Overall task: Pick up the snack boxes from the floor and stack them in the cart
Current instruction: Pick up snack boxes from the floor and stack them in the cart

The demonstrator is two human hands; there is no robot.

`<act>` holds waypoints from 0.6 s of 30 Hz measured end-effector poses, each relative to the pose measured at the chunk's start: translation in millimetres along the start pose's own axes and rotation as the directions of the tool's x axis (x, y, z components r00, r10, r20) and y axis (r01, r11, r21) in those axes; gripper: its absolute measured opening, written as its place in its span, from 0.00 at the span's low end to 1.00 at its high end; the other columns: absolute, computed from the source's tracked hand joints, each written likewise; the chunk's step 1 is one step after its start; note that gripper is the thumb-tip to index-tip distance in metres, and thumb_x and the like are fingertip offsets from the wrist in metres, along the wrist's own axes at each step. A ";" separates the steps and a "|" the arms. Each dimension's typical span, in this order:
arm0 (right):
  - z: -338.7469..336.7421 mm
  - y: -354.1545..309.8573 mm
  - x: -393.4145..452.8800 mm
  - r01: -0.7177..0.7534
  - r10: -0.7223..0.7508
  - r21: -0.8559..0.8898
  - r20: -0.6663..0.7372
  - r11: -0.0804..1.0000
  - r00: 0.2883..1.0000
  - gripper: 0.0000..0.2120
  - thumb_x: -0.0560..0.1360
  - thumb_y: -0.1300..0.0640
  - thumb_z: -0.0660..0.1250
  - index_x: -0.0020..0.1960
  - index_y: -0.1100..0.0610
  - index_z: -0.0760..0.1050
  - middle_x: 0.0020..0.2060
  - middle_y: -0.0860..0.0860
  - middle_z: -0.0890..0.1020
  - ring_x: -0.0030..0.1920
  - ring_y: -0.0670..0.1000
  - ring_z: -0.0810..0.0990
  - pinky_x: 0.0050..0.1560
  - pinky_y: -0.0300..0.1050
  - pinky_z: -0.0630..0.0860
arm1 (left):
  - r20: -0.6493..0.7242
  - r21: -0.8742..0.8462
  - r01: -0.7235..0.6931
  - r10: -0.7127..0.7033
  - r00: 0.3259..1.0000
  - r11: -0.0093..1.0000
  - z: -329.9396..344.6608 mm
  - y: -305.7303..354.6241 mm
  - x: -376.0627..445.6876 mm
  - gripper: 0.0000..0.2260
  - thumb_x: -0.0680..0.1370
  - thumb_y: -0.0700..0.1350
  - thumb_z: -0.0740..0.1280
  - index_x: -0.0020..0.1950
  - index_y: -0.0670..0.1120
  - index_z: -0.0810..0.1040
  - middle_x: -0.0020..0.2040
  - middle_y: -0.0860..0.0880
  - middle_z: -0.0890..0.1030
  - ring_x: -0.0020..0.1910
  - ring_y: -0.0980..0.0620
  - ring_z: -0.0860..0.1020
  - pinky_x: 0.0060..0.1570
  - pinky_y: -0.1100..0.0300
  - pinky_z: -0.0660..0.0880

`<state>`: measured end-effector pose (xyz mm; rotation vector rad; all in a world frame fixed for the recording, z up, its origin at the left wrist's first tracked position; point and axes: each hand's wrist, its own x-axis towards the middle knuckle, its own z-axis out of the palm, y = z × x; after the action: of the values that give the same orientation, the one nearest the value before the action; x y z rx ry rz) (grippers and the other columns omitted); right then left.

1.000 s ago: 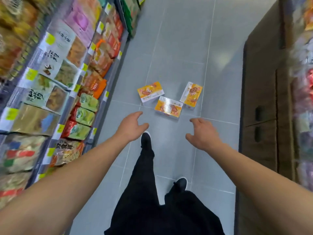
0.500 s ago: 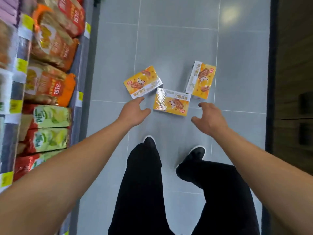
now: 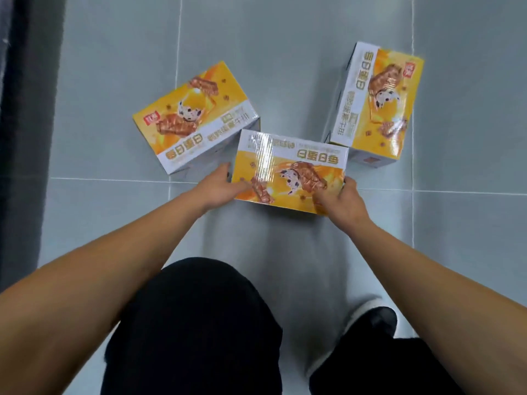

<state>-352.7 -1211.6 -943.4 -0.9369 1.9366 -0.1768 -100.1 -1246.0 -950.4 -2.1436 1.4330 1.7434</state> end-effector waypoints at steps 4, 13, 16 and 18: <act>5.1 6.2 7.0 -0.048 0.051 0.062 -0.048 0.997 0.998 0.32 0.71 0.36 0.69 0.67 0.53 0.68 0.61 0.53 0.79 0.61 0.58 0.77 0.62 0.56 0.74 | 0.083 -0.235 0.059 -0.040 0.996 0.970 8.2 -9.7 1.7 0.21 0.76 0.53 0.69 0.68 0.58 0.69 0.60 0.59 0.79 0.56 0.59 0.76 0.43 0.59 0.70; -107.0 -61.3 -134.9 -0.047 0.054 0.203 -0.029 0.978 0.998 0.24 0.70 0.33 0.65 0.57 0.48 0.76 0.55 0.49 0.82 0.57 0.55 0.79 0.60 0.58 0.76 | -0.024 -0.452 0.042 -0.060 0.998 0.891 -54.4 93.5 -181.9 0.18 0.73 0.57 0.71 0.62 0.65 0.74 0.61 0.58 0.78 0.59 0.55 0.78 0.56 0.47 0.78; -170.0 -95.2 -207.1 -0.032 0.038 0.208 -0.023 0.978 0.999 0.15 0.74 0.38 0.66 0.52 0.47 0.76 0.52 0.49 0.82 0.55 0.55 0.79 0.59 0.57 0.76 | -0.069 -0.477 0.024 -0.065 0.996 0.878 -75.7 150.5 -268.1 0.14 0.75 0.53 0.70 0.60 0.62 0.77 0.56 0.54 0.81 0.52 0.57 0.81 0.55 0.49 0.80; -215.7 -120.6 -256.5 -0.035 0.042 0.227 -0.026 0.973 0.999 0.14 0.74 0.38 0.66 0.53 0.46 0.76 0.53 0.48 0.81 0.55 0.54 0.79 0.57 0.53 0.76 | -0.104 -0.511 0.019 -0.083 0.991 0.859 -86.8 192.0 -331.1 0.13 0.75 0.52 0.70 0.59 0.60 0.78 0.55 0.52 0.81 0.48 0.58 0.81 0.49 0.53 0.81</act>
<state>-393.7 -1176.2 -591.3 -0.7488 1.9135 -0.3834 -142.2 -1198.4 -563.1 -2.5418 0.9901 2.2025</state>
